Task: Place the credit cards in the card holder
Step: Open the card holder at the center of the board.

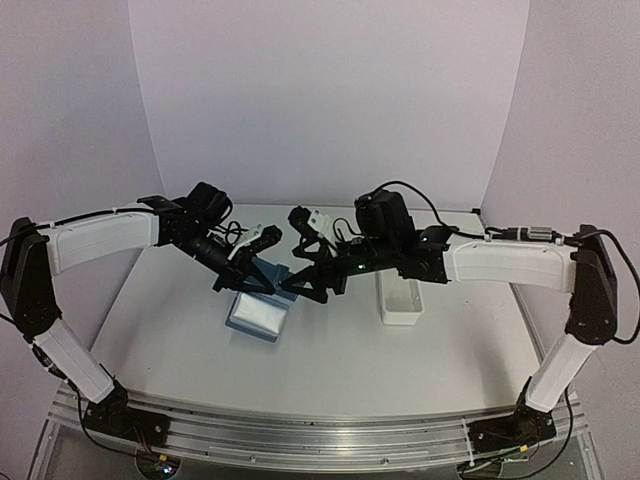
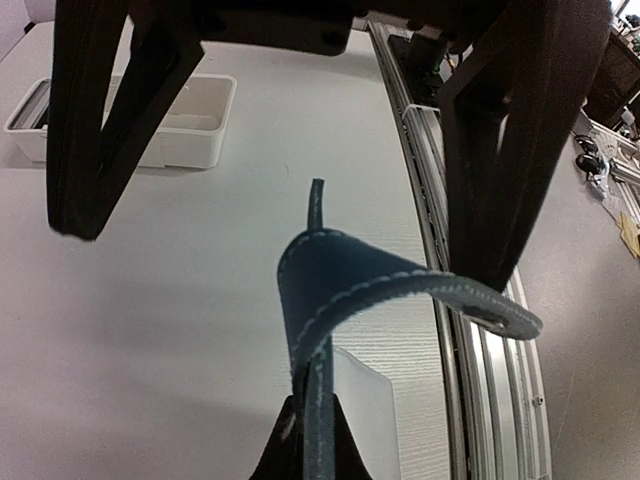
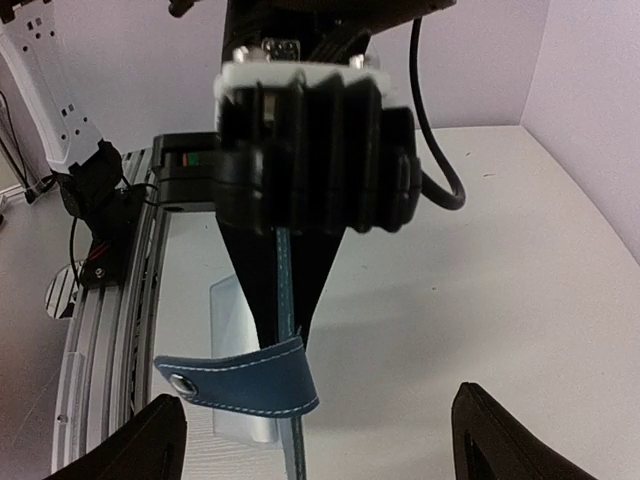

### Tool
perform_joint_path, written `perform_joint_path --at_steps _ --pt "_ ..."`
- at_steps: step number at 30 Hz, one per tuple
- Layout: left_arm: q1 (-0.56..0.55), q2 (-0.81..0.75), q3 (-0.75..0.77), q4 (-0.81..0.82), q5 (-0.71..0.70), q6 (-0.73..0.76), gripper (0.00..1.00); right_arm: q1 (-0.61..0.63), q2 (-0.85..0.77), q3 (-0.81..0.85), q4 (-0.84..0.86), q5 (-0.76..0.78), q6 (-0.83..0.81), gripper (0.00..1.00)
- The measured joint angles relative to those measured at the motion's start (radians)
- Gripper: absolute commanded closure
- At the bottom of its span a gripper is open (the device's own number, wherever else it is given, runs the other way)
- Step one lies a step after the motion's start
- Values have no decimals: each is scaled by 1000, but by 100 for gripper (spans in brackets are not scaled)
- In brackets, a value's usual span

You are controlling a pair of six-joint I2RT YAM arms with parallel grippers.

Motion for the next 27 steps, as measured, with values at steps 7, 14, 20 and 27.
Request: perform_joint_path --at_steps 7,14,20,27 --pt "0 5 14 -68 42 55 100 6 110 37 -1 -26 -42 97" --pt "26 21 23 -41 35 -9 5 2 153 60 1 -64 123 100" --pt "209 19 -18 169 -13 -228 1 -58 260 66 6 27 475 100" --pt "369 20 -100 340 -27 -529 0 -67 289 40 187 9 731 100"
